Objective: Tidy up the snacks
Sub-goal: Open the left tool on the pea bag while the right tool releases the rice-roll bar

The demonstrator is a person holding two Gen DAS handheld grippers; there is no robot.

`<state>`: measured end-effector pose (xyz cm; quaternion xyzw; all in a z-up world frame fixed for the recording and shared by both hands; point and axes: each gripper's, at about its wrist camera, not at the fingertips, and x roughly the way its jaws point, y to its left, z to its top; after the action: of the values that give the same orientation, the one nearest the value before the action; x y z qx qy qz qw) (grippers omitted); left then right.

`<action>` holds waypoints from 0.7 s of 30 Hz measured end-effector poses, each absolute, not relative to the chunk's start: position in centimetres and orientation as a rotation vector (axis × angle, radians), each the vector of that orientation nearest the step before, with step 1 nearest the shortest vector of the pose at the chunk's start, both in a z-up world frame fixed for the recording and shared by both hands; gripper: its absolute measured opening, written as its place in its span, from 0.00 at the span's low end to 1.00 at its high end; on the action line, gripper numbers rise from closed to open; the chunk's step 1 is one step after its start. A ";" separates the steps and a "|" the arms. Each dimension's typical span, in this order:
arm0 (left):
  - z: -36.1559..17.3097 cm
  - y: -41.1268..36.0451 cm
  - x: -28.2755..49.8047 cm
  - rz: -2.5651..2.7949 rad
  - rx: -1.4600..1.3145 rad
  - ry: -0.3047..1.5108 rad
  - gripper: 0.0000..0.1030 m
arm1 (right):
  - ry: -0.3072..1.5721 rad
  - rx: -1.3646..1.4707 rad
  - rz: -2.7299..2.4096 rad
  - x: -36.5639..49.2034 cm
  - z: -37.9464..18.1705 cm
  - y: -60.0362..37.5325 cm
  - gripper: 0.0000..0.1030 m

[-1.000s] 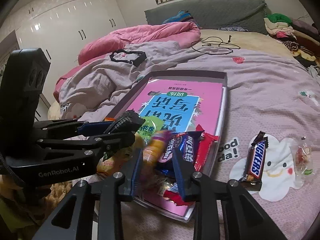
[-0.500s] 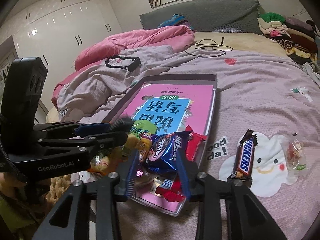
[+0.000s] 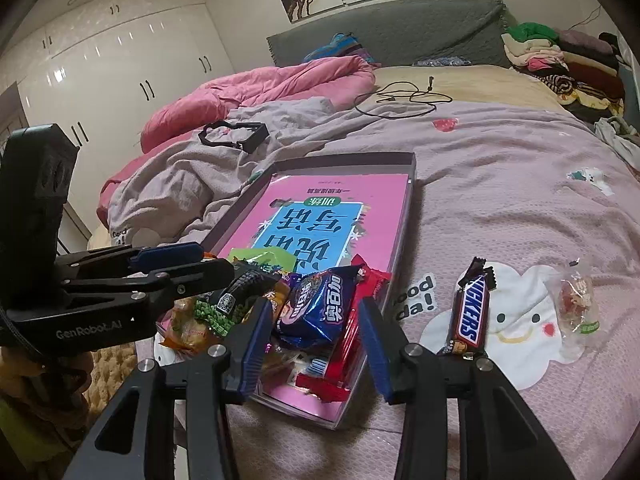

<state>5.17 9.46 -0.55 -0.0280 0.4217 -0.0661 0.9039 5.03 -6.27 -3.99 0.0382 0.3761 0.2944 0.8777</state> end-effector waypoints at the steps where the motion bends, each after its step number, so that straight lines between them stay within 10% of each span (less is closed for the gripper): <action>1: -0.5 9.4 5.1 -0.136 -0.058 0.868 0.55 | 0.781 0.076 0.608 5.0 -3.9 -6.3 0.48; 21: 2.0 8.4 4.4 -0.148 -0.089 0.812 0.73 | 0.703 0.115 0.554 4.5 -2.0 -9.4 0.58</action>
<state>4.36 8.44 1.99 -0.0435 0.3944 -0.0720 0.9151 4.49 -9.40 -1.97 0.0555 0.3395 0.2678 0.9000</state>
